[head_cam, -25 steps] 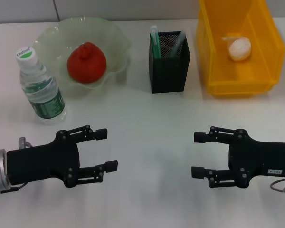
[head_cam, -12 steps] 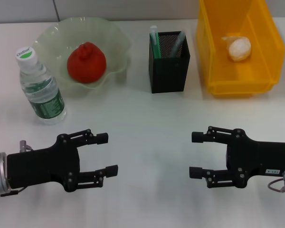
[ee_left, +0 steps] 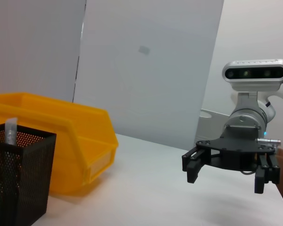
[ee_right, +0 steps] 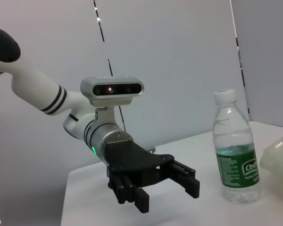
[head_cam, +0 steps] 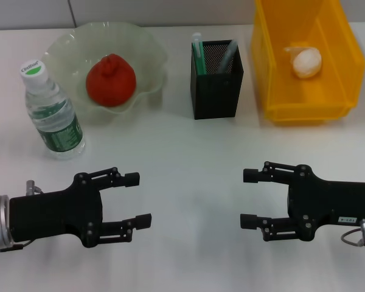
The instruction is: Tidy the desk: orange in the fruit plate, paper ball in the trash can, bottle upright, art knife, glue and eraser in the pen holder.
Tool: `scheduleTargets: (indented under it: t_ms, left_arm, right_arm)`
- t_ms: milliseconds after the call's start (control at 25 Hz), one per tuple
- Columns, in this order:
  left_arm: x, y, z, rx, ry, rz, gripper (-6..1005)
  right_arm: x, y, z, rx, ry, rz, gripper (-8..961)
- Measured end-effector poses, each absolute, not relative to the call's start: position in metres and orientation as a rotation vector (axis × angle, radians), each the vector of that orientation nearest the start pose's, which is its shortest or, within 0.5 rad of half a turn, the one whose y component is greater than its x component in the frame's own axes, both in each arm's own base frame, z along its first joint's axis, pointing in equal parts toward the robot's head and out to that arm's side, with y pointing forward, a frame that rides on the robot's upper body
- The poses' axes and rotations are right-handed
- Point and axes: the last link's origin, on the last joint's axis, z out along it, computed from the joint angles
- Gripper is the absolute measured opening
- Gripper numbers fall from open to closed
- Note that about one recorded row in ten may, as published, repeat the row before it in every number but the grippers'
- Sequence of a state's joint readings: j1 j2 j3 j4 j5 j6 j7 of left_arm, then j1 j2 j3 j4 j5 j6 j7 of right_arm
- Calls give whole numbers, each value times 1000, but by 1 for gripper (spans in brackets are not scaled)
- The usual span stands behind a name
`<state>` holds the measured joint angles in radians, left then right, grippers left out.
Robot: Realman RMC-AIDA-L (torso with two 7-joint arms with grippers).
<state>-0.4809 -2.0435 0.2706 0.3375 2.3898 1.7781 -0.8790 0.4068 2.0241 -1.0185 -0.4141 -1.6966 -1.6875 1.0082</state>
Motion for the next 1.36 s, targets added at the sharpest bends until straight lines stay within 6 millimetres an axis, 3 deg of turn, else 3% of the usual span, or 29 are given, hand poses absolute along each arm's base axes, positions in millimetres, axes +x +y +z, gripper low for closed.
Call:
scheduleTargets:
  t_ms: [1360]
  left_arm:
    - [-299, 250, -26, -2839, -408, -879, 797]
  right_arm:
    - [275, 258, -32, -2876, 397, 954, 823]
